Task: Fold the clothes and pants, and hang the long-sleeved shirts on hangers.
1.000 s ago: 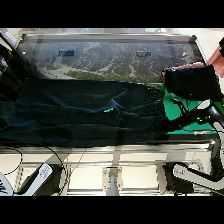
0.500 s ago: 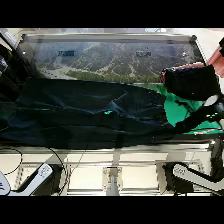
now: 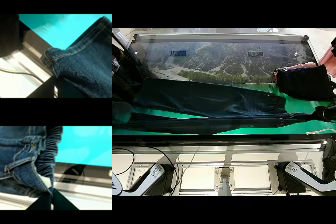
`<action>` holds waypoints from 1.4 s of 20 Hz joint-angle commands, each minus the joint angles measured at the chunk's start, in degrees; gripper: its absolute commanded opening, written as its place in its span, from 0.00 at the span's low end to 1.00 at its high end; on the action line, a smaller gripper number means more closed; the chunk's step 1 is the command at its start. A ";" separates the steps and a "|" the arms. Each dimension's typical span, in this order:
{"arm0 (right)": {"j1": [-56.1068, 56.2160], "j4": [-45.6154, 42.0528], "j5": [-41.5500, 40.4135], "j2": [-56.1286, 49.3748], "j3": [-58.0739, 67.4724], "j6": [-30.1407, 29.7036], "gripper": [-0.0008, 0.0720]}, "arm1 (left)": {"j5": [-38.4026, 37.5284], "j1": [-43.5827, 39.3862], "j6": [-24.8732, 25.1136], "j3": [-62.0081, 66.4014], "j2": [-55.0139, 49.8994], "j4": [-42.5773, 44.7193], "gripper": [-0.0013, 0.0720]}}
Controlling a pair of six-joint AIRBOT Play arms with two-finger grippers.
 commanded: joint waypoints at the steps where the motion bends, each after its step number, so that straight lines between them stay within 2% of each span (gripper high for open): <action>1: -1.44 -6.80 -0.50 0.26 1.66 6.32 0.04 | -1.29 0.07 0.96 0.90 -0.02 0.66 0.05; 4: -1.44 -10.91 0.61 0.26 1.51 11.54 0.04 | -2.64 -0.83 1.01 0.90 0.04 0.50 0.05; 6: -1.44 -10.95 2.64 0.22 0.76 11.61 0.04 | -2.56 -3.87 1.55 0.90 0.15 -1.55 0.05; 9: -1.44 -11.13 2.99 -0.42 -1.84 12.35 0.04 | -1.70 -11.65 2.43 0.96 0.07 0.92 0.05; 13: -1.44 -6.29 1.99 -3.80 -1.99 12.96 0.04 | -1.90 -18.88 -2.80 7.80 -5.60 -0.09 0.04; 15: -1.44 -2.19 -1.60 -5.81 -0.50 13.14 0.04 | -4.20 -21.31 -3.23 16.70 -12.37 -3.23 0.04; 18: -1.42 5.40 -9.90 -9.16 1.64 16.81 0.04 | -7.78 -24.09 -6.67 30.40 -23.65 -3.19 0.04; 21: -1.29 14.27 -22.64 -10.97 1.81 19.17 0.04 | -10.01 -24.59 -12.79 40.33 -32.92 -3.41 0.04; 25: -0.85 21.07 -32.59 -13.60 1.81 20.06 0.04 | -6.38 -24.57 -16.70 42.66 -38.86 -7.48 0.05; 28: 2.49 21.11 -38.53 -15.93 1.81 20.04 0.04 | 1.01 -24.57 -18.71 42.66 -40.41 -13.62 0.05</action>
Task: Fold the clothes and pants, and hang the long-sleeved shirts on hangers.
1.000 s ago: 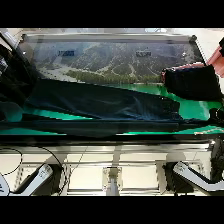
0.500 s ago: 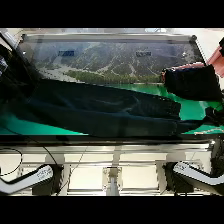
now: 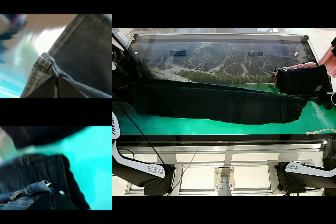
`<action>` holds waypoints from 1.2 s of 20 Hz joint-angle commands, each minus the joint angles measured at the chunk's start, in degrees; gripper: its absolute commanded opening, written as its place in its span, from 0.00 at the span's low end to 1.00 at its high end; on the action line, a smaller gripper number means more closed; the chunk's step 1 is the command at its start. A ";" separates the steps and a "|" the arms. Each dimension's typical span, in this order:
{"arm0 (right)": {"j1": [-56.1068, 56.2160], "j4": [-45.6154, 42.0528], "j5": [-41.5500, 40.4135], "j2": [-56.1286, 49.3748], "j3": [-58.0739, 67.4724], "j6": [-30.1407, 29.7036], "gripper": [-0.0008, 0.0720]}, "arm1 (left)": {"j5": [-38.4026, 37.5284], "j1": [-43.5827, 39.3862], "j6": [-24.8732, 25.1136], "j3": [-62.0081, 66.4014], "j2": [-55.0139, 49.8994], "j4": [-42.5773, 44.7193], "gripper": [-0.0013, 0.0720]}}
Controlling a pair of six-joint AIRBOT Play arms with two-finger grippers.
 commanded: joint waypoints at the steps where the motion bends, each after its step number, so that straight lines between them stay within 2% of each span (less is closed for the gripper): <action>1: 3.54 3.21 -11.21 -2.78 0.09 0.59 0.04 | 9.11 -0.11 -4.17 1.27 -2.71 -7.28 0.05; 4: 7.65 3.28 -19.21 -5.46 0.09 2.32 0.04 | 16.11 -0.11 -4.50 1.27 -3.23 -12.28 0.05; 8: 11.69 2.97 -24.02 -9.86 0.09 5.57 0.04 | 16.37 -0.26 -4.48 1.29 -5.90 -13.81 0.05; 10: 12.50 2.73 -25.40 -10.62 0.09 6.36 0.05 | 16.44 -0.59 -4.39 1.31 -7.21 -13.75 0.09; 11: 12.55 2.67 -25.79 -10.60 0.20 6.36 0.10 | 16.63 -0.74 -4.24 1.33 -7.76 -13.81 0.29; 12: 12.55 2.58 -25.75 -10.60 0.55 6.38 0.22 | 16.63 -0.92 -4.24 1.38 -8.24 -13.81 0.44; 13: 12.55 2.45 -25.51 -10.58 1.11 6.38 0.37 | 16.59 -1.03 -3.34 1.38 -8.52 -13.86 0.45; 14: 12.55 2.36 -24.79 -10.58 1.97 6.38 0.47 | 16.61 -1.18 -1.20 1.38 -8.57 -14.43 0.47; 15: 12.52 1.88 -23.56 -10.51 3.30 6.38 0.48 | 16.48 -1.18 0.76 1.62 -8.55 -14.88 0.53; 18: 12.55 -2.36 -16.09 -9.97 9.79 6.38 0.48 | 12.55 -0.74 4.42 4.50 -8.52 -14.58 0.54; 20: 12.55 -6.97 -6.29 -9.86 15.78 6.32 0.48 | 8.66 0.59 4.76 5.81 -8.55 -14.64 0.58; 22: 12.55 -10.71 3.82 -9.86 19.76 5.90 0.48 | 3.65 2.25 7.43 5.84 -9.01 -15.30 0.63; 23: 12.55 -11.61 7.91 -9.86 20.65 5.60 0.48 | 1.03 3.06 8.41 5.84 -9.53 -15.28 0.76; 24: 12.55 -11.87 11.23 -9.86 20.92 4.66 0.48 | -0.94 3.78 8.52 5.84 -10.16 -15.28 0.79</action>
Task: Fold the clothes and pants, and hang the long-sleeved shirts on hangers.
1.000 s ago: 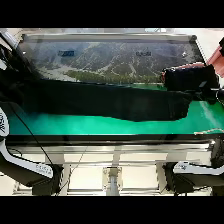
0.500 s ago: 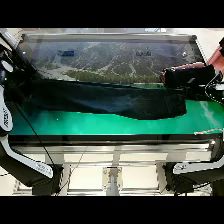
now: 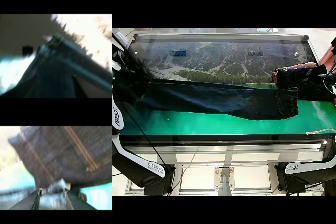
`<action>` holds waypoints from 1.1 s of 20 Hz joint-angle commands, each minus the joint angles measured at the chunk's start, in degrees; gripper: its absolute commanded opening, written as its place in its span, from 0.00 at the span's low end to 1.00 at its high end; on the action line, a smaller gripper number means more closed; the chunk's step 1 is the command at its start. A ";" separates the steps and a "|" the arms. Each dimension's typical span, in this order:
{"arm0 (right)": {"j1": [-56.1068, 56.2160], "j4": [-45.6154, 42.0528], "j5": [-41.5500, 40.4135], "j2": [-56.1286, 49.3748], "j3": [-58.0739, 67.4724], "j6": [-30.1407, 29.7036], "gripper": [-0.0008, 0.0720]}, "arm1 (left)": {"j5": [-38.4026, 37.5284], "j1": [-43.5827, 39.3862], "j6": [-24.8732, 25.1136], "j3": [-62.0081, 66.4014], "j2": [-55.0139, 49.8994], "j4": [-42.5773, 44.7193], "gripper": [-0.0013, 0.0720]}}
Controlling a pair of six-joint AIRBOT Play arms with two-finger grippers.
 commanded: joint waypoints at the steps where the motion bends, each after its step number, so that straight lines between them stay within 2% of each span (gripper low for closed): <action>1: 0.09 -4.44 16.17 0.04 3.80 -1.55 0.48 | -8.79 2.60 2.82 0.50 -1.66 -0.50 0.84; 4: 0.13 -3.82 19.54 0.04 3.80 -1.40 0.48 | -11.63 5.57 4.55 0.55 -4.04 -8.04 0.89; 6: 0.24 -1.86 20.35 0.04 3.80 -1.07 0.48 | -12.68 7.76 6.01 0.55 -5.75 -14.73 0.89; 7: 0.68 -1.57 20.65 0.04 3.80 -1.05 0.48 | -13.07 8.48 6.01 0.55 -6.32 -15.34 0.90; 15: 8.28 -2.99 18.95 0.02 3.80 -1.07 0.48 | -14.14 11.08 7.54 0.74 -7.56 -12.74 0.90; 22: 9.16 -3.48 18.97 0.02 3.80 -0.52 0.48 | -16.46 12.20 9.31 1.86 -8.28 -11.74 0.90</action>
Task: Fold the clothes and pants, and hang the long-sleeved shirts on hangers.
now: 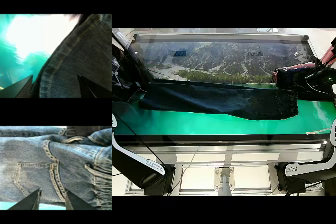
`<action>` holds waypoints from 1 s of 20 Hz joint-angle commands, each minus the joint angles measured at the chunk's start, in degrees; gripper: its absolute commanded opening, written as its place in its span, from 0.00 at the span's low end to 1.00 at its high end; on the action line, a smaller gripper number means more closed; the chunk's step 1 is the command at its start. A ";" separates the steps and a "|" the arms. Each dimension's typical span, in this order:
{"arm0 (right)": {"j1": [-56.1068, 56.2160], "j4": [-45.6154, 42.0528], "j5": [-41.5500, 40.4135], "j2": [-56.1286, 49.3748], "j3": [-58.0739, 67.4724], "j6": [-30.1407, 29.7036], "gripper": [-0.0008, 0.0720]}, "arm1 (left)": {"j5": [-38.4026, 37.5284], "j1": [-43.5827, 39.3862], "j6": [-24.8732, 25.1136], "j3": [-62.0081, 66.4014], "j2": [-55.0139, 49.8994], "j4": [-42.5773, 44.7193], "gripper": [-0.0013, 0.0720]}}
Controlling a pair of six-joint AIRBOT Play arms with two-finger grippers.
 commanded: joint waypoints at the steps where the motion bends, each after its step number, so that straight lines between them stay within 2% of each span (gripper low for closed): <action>1: 0.37 -0.15 -0.02 0.02 0.07 0.44 0.48 | -2.64 0.15 1.38 0.22 -1.05 0.28 0.90; 13: 0.37 -0.31 -1.51 0.02 0.07 0.79 0.48 | -4.74 -5.60 2.40 0.24 -3.45 0.13 0.88; 14: 0.37 -0.31 -1.49 0.02 0.07 0.79 0.48 | -4.74 -6.16 2.40 0.24 -3.48 0.15 0.79; 15: 0.37 -0.33 -1.49 0.02 0.07 0.76 0.48 | -4.72 -6.58 2.38 0.24 -3.45 0.15 0.62; 17: 0.37 -0.33 -1.49 0.02 0.07 0.76 0.48 | -5.79 -6.62 2.38 0.26 -3.37 0.17 0.21; 19: 0.37 -0.31 -1.46 0.02 0.07 0.76 0.48 | -8.17 -6.38 2.36 0.31 -2.60 0.79 0.05; 20: 0.37 -0.28 -1.38 0.02 0.07 0.76 0.48 | -9.22 -6.23 2.34 0.31 -1.60 1.92 0.05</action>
